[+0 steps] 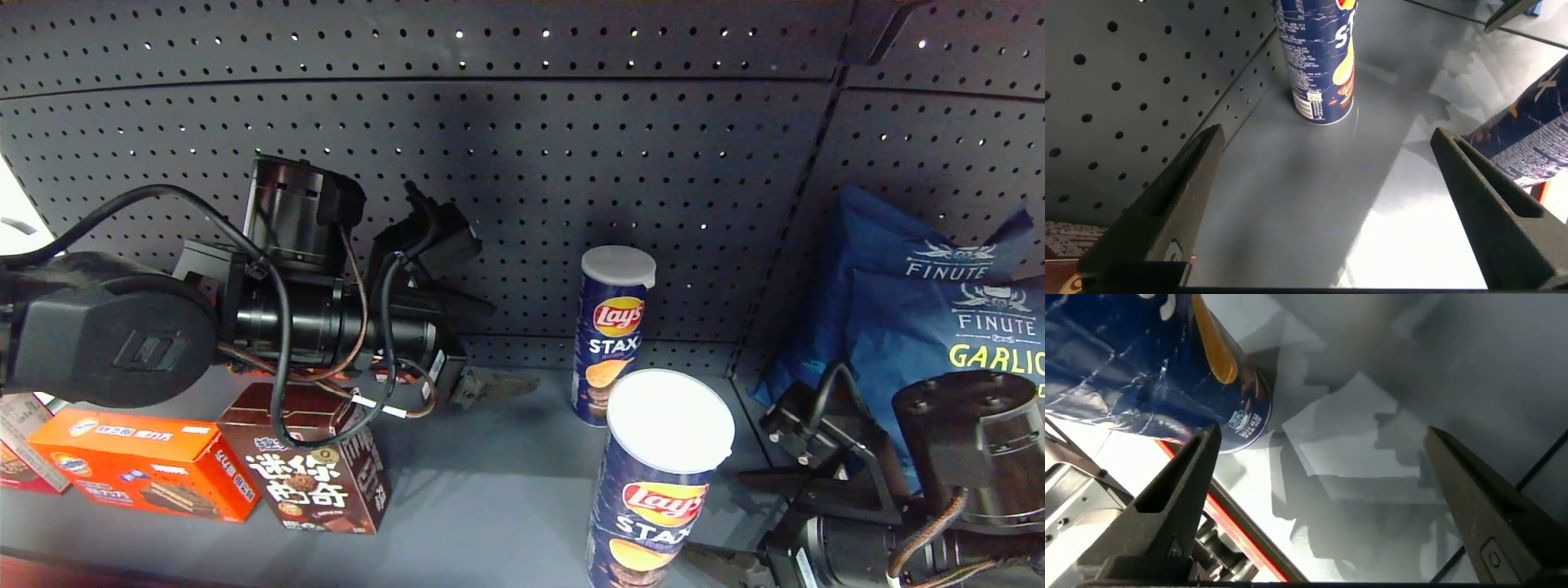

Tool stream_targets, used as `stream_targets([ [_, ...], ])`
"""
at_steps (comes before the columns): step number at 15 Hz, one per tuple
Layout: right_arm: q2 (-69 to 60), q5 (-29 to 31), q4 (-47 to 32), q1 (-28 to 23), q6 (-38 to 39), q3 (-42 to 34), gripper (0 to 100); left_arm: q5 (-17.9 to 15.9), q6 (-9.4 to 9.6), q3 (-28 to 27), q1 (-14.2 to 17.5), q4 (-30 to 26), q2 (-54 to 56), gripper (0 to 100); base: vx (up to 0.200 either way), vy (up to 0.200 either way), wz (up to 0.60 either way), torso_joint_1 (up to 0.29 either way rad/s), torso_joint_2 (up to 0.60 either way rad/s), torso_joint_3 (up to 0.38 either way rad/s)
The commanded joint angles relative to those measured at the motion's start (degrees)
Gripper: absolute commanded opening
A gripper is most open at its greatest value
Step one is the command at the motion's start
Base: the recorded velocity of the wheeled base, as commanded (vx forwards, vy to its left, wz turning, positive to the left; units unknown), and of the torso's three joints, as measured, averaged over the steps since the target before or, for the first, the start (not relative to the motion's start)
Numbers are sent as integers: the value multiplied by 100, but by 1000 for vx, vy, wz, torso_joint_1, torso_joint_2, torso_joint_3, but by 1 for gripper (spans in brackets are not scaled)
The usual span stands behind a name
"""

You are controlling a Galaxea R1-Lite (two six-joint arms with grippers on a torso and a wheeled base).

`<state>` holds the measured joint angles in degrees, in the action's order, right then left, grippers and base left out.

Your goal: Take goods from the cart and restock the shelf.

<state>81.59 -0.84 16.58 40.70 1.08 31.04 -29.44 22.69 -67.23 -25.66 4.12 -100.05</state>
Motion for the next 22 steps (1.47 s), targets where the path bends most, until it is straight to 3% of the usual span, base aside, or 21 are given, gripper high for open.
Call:
stream_targets([
  [1, 50, -4, 38, 8, -3, 8, 100, 0, -1, -1, 0, 1, -15, 100, 0, 0, 0, 0, 0, 0],
  [22, 349, -39, 320, 25, -21, 34, 100, -9, -1, 8, 9, 19, -41, 100, 0, 0, 0, 0, 0, 0],
])
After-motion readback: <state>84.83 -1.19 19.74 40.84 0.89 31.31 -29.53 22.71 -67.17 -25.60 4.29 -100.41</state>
